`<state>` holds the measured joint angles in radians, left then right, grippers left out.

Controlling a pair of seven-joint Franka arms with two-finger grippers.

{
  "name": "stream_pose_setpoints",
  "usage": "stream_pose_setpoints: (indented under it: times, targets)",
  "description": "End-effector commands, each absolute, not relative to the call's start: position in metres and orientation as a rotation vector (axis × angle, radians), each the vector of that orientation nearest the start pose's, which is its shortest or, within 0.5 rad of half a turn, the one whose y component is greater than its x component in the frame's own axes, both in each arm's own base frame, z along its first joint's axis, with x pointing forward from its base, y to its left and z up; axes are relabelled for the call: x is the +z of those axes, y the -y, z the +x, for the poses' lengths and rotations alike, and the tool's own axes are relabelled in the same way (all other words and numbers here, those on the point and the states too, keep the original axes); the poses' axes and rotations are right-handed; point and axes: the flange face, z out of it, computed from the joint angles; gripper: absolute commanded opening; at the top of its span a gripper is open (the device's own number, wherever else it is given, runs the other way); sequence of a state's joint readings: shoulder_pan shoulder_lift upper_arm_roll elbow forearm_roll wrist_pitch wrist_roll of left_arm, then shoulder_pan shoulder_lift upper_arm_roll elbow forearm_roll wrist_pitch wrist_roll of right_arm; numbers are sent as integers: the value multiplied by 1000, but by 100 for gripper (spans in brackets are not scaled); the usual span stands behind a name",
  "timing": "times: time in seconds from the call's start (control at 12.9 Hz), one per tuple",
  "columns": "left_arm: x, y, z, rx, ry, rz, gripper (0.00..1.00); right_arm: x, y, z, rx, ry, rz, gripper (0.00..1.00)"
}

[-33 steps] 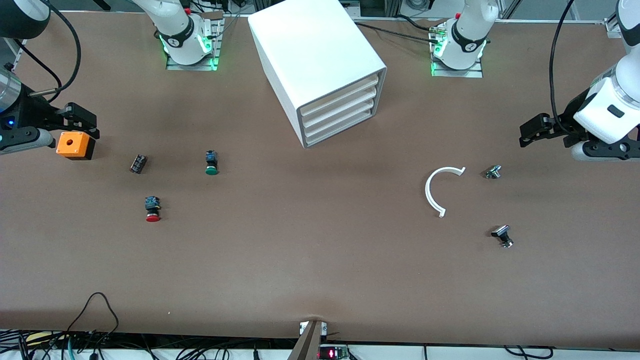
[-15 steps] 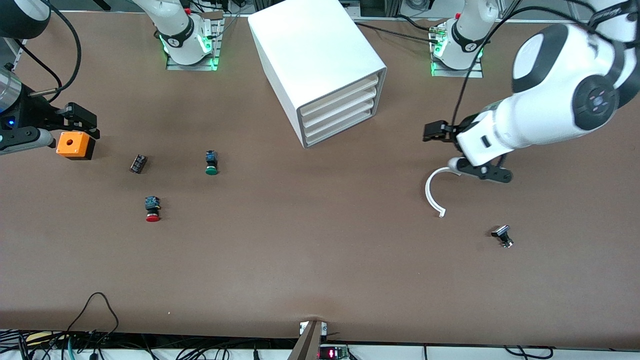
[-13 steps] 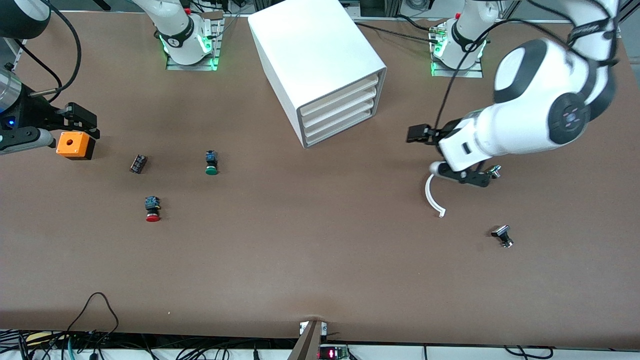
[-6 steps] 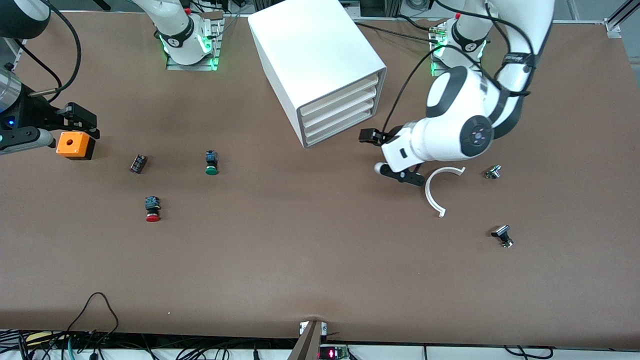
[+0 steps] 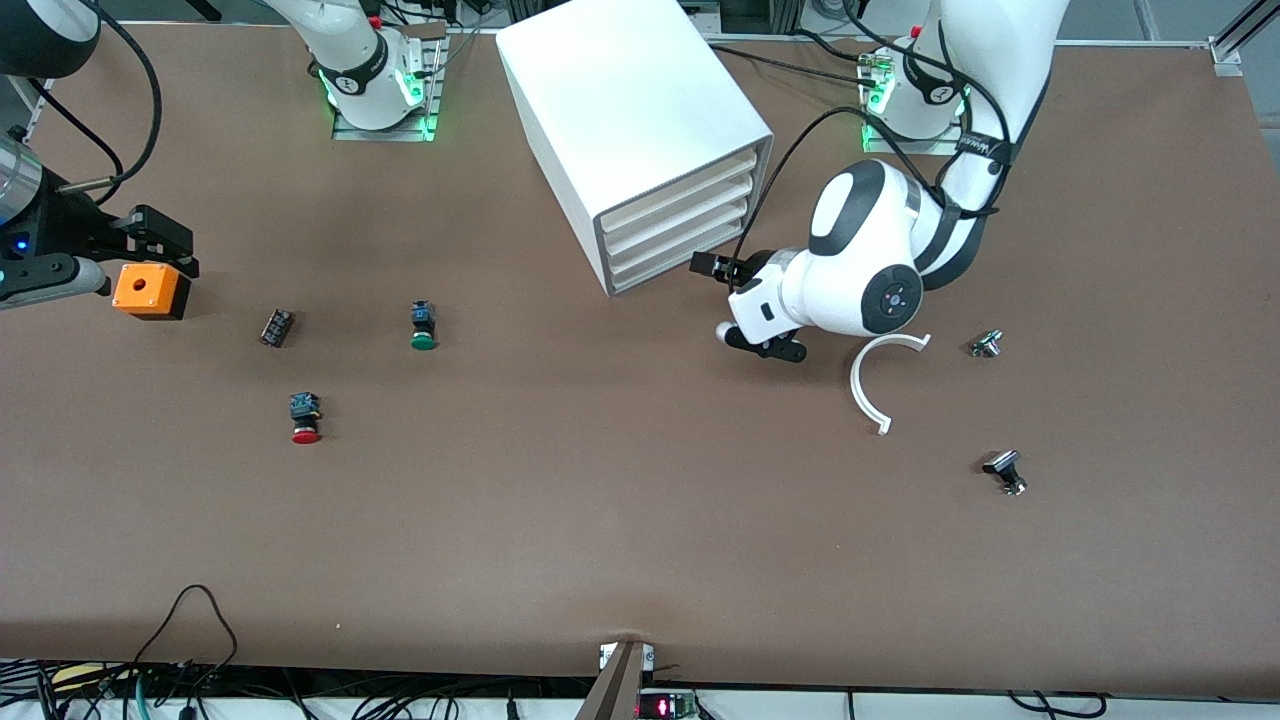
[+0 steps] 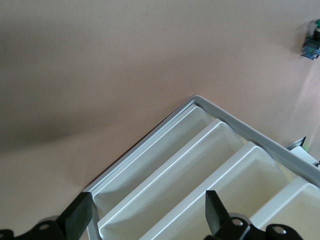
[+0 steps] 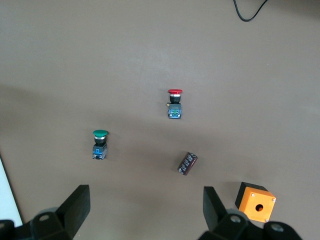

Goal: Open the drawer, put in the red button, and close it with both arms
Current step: 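Grasp the top drawer edge with the left gripper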

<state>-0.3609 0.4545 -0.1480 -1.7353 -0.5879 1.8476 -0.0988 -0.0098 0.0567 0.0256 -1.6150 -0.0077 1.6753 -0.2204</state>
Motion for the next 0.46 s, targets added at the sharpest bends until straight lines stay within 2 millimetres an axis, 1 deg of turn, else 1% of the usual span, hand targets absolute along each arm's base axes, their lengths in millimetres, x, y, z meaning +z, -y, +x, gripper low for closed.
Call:
stream_pose_setpoints:
  times: [0.0,0.08,0.23,0.39]
  targets:
    - [291,351,521,992,-254,-3496,100,586,-7,578,-12,371,-3124,100]
    - [286,351,520,1010,-252,-3488,100,586,-9,578,-9,374,-3123,100]
    - [283,354,515,1055,-246,-3486,100,586,-11,578,-9,383,-3122,100]
    - [276,357,506,1105,-244,-3472,100,586,-11,578,-12,381,-3122,100]
